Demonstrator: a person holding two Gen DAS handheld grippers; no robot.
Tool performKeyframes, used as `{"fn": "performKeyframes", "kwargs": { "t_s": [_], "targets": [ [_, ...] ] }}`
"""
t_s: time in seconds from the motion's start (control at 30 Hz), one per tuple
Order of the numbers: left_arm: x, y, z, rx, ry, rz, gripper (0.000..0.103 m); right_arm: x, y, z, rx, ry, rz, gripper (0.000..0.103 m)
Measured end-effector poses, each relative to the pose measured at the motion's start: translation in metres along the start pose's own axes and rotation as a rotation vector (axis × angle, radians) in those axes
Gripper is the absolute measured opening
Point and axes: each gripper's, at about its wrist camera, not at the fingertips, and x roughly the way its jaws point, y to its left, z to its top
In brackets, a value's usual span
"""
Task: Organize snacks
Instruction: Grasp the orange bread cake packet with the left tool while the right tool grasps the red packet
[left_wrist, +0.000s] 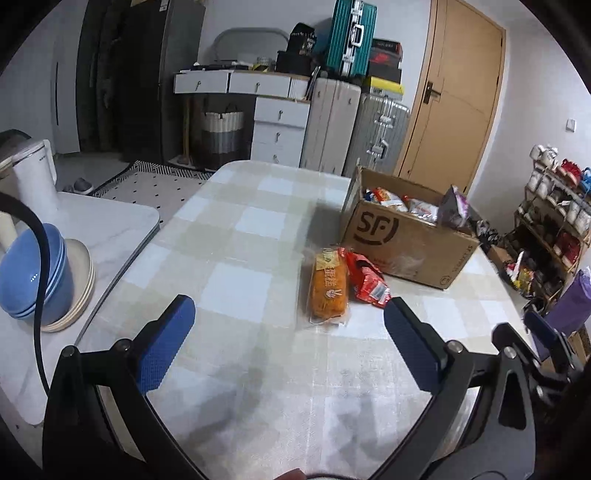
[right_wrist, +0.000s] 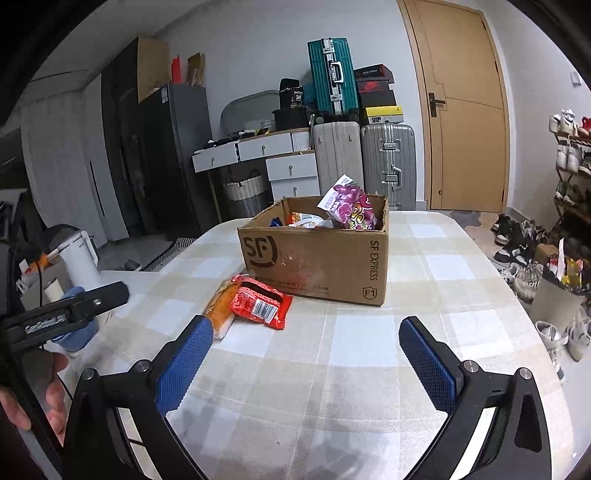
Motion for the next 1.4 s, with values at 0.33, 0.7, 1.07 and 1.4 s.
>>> {"fn": "performKeyframes", "kwargs": {
  "t_s": [0.33,0.7,1.07,1.4],
  "targets": [
    [0.105,-0.009,0.020,0.026,0.191,-0.044,0.102,0.027,0.000,0.011,0.019,0.051,0.029,0.102],
    [0.174,-0.021,0.037,0.035,0.280,-0.126,0.102,0.044,-0.013,0.006,0.022,0.098,0.030,0.102],
    [0.216,-0.017,0.026,0.023,0.389,-0.105,0.086,0.044,-0.012,0.004,0.009,0.104,0.031,0.102],
    [0.216,-0.028,0.026,0.098,0.390,-0.079,0.035,0.062,-0.004,0.010,-0.004,0.169,0.006,0.102]
  ]
}}
